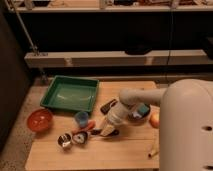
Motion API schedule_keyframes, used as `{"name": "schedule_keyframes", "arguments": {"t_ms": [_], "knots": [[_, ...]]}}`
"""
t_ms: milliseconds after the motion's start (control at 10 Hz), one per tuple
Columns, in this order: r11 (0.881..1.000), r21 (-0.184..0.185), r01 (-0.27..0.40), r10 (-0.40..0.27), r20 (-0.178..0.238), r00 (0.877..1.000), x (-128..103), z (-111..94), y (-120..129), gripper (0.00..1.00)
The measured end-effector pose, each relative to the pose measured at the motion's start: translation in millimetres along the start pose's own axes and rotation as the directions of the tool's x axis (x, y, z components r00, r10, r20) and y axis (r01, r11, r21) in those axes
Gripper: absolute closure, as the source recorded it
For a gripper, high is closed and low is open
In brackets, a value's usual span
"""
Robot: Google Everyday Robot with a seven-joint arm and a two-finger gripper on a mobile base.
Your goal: Place brush in metal cup
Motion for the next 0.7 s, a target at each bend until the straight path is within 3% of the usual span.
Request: {"name": "schedule_keyframes", "arguments": {"t_ms": [400,700], "knots": [[1.0,0.0,0.0,0.0,0.0,1.0,0.0,0.0,0.0,0.61],[1.0,-0.002,0.004,-0.004,-0.009,1.0,3.8,0.9,0.4,0.34]]}}
